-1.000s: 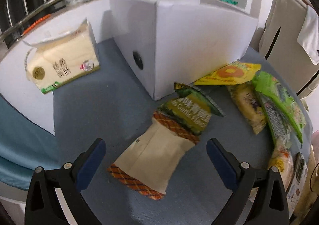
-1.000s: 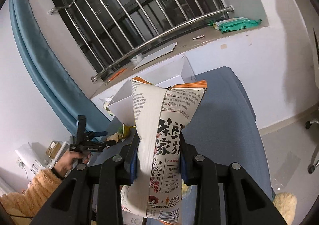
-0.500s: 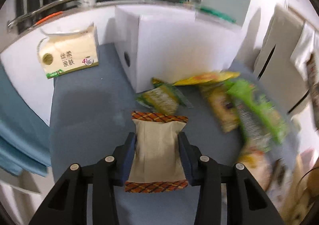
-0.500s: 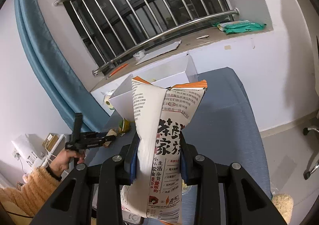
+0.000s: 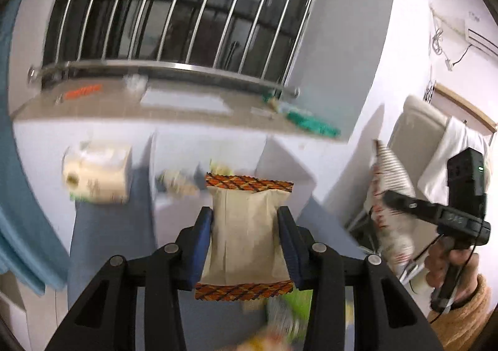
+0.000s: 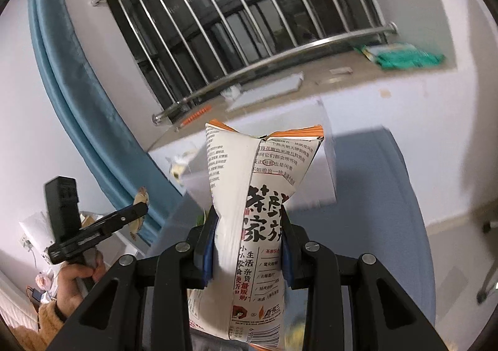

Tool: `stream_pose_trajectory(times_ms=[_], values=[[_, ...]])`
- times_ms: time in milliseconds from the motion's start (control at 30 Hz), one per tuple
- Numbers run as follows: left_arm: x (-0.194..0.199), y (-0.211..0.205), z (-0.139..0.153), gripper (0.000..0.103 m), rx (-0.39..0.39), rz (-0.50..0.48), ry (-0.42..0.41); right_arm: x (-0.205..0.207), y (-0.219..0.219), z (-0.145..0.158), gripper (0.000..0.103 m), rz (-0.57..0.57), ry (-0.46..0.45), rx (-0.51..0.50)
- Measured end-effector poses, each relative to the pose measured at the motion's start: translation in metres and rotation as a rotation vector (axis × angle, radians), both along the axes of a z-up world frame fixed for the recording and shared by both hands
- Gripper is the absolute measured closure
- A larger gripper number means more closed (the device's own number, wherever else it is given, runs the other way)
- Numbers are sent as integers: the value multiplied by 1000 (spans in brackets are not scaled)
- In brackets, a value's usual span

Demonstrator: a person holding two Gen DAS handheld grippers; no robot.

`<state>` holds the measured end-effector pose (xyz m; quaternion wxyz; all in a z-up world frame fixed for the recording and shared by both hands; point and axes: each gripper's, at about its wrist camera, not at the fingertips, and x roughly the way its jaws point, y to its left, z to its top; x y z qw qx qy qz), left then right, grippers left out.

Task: Organize snacks
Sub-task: 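Drop the white bag and the wafer pack into the white box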

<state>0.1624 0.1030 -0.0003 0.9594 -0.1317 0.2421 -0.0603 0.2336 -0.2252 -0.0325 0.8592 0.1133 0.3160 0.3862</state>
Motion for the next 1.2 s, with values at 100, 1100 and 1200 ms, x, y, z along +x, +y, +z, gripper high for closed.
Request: stream_pose_trajectory(times_ms=[100,1100,1200], values=[[34,-2,22,57,49,27,-25,36,21,22,67,-5,-16,-10],[94,28,19,0,192,168,80,143,115,64,0,-81,-125,-265],[66,17,28,0,207,149,39,121,97,72,0,-73,-144,-230]])
